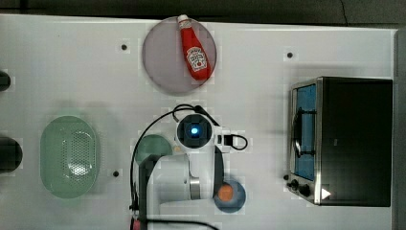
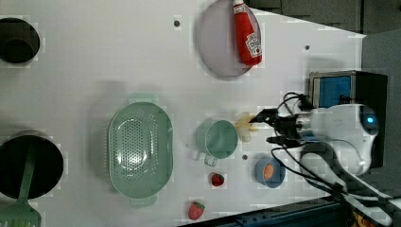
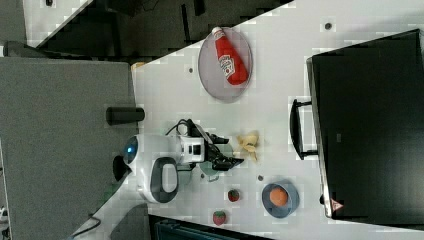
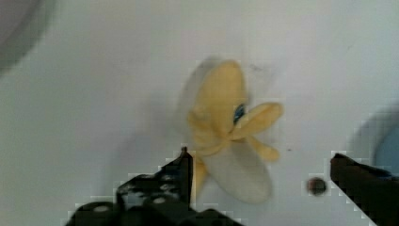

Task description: Pick banana from table and place on oven.

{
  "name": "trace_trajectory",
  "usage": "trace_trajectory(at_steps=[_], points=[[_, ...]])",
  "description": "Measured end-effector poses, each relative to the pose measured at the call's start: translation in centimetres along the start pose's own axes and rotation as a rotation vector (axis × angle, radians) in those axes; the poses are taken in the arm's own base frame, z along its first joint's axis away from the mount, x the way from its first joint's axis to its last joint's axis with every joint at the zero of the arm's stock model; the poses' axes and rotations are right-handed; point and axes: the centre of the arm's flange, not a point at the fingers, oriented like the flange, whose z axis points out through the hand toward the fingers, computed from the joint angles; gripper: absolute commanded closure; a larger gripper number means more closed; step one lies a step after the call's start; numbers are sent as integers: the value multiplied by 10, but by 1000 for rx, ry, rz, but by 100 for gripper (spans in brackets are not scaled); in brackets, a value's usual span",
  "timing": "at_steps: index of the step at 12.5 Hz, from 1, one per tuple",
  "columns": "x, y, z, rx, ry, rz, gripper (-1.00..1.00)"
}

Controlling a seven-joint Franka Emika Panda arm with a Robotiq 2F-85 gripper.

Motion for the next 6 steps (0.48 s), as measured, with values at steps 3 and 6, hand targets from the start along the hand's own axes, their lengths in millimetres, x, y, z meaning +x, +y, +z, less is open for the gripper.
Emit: trace_trajectory(at_steps=[3,6], points=[[2,-7,44,-1,-5,-10,-100],[-3,-5,66,3,-17,-6,-43]])
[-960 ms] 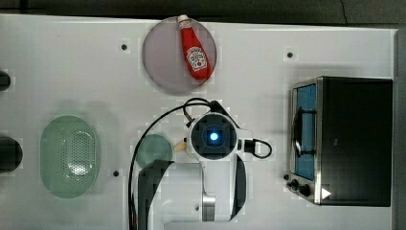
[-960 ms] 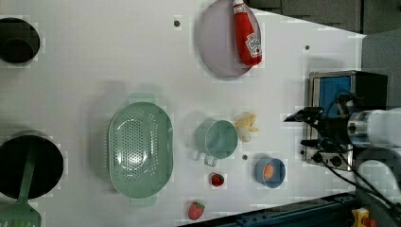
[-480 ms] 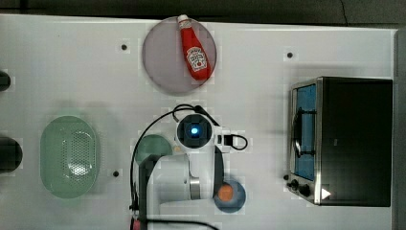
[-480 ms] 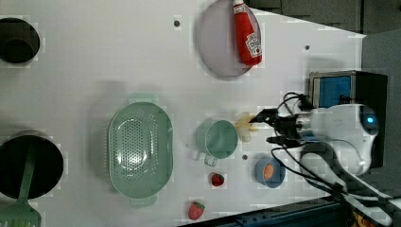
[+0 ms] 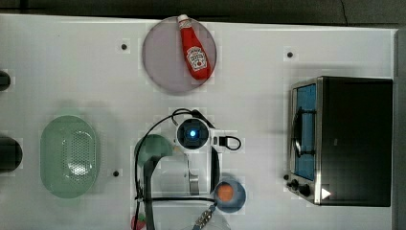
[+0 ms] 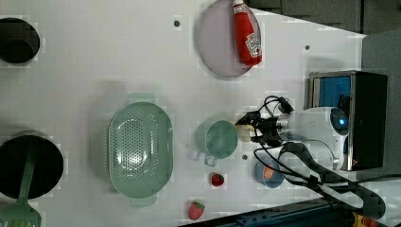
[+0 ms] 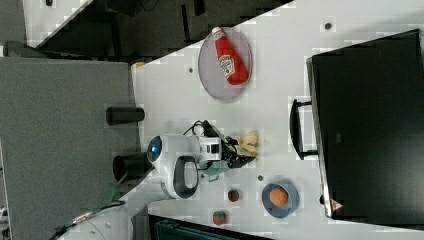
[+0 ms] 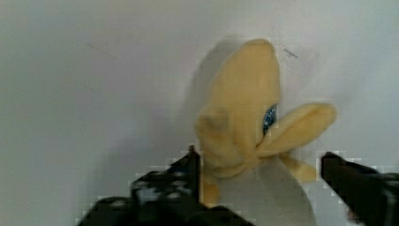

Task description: Pick banana from table and place on oven.

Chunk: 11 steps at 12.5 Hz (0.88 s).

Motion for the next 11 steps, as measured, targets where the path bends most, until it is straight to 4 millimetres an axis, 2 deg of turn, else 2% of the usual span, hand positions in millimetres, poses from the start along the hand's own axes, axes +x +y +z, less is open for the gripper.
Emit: trace_trajectory(at_steps=[2,4,6,8,10,11], points=[[4,-1,1,16,21,-12,5],[0,-3,0,22,15,-7,48],[-10,-9,0,14,16,-46,51],[-7,-15,-10,45,38,-27,51],[-1,-12,-31,66,68,-24,51],[1,-11,-51,80,86,-23,51]])
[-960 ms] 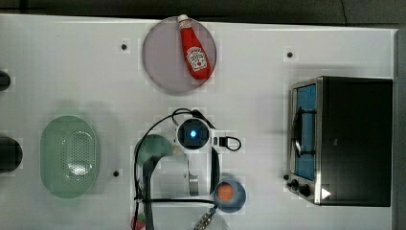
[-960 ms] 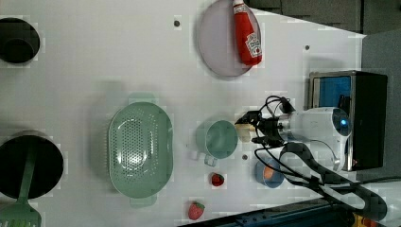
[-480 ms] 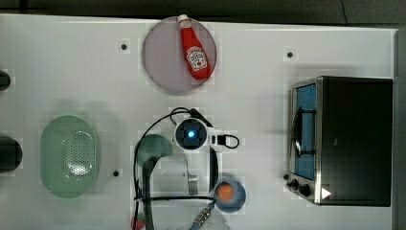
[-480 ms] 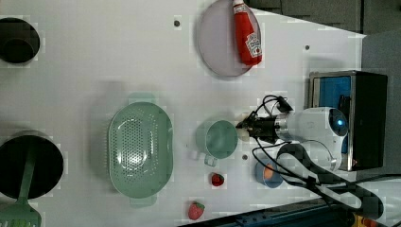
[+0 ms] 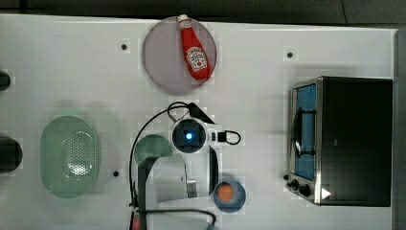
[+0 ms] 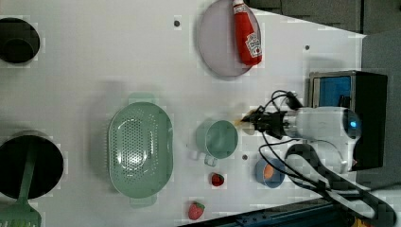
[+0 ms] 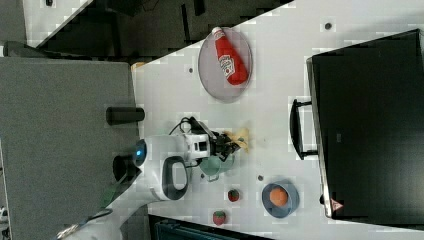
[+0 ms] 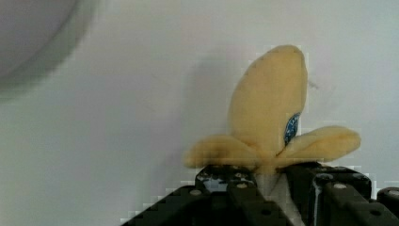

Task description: Pick banana from table and place on oven.

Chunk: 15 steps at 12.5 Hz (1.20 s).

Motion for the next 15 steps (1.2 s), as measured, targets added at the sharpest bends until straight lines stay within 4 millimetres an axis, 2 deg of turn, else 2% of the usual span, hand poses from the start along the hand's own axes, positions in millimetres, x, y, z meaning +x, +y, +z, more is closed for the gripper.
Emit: trace_trajectory(at_steps=[2,4,6,8,10,12,13,15], points=[[9,-5,-58,19,20,17,51],[16,-8,-138,51,55,31,51],[19,-1,-228,37,76,35,51],[23,20,-316,55,91,76,51],[31,45,-386,119,115,128,51],[57,75,-425,151,138,182,51],[72,92,-429,152,136,182,51],[108,132,-409,144,100,177,51]])
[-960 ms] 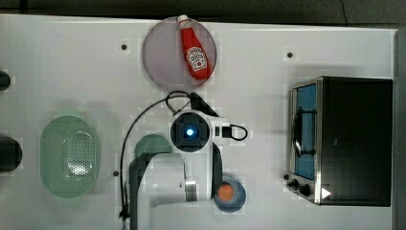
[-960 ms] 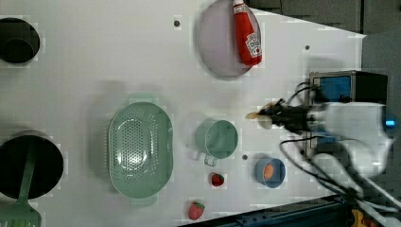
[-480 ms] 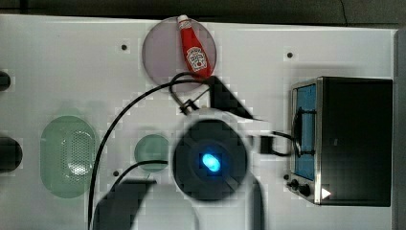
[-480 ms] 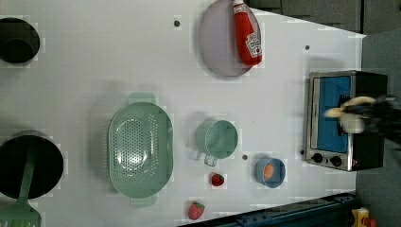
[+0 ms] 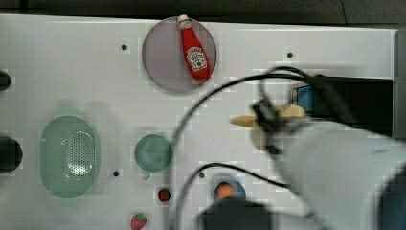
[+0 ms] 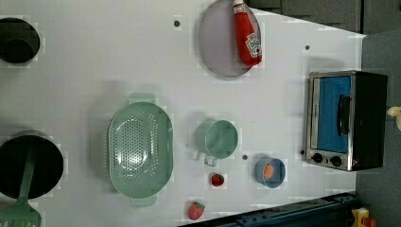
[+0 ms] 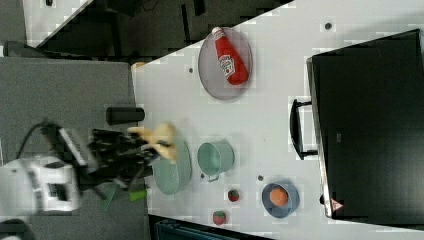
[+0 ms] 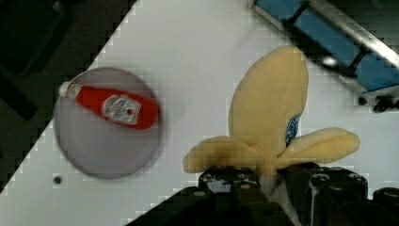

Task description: Pick banana from table and place on oven.

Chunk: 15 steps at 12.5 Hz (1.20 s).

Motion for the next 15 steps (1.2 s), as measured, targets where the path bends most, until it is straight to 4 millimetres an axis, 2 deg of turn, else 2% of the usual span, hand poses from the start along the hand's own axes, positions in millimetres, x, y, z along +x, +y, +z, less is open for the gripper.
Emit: trace_trajectory(at_steps=[1,4,6,9,11,13,15], points=[[25,19,17,-22,-19,7,51],[93,84,88,-119,-67,14,51],[123,123,130,-152,-72,-30,51],[162,161,163,-193,-7,-199,51],[178,176,181,-231,13,-303,51],[171,186,199,-235,-34,-359,45],[171,186,209,-248,-57,-388,4]])
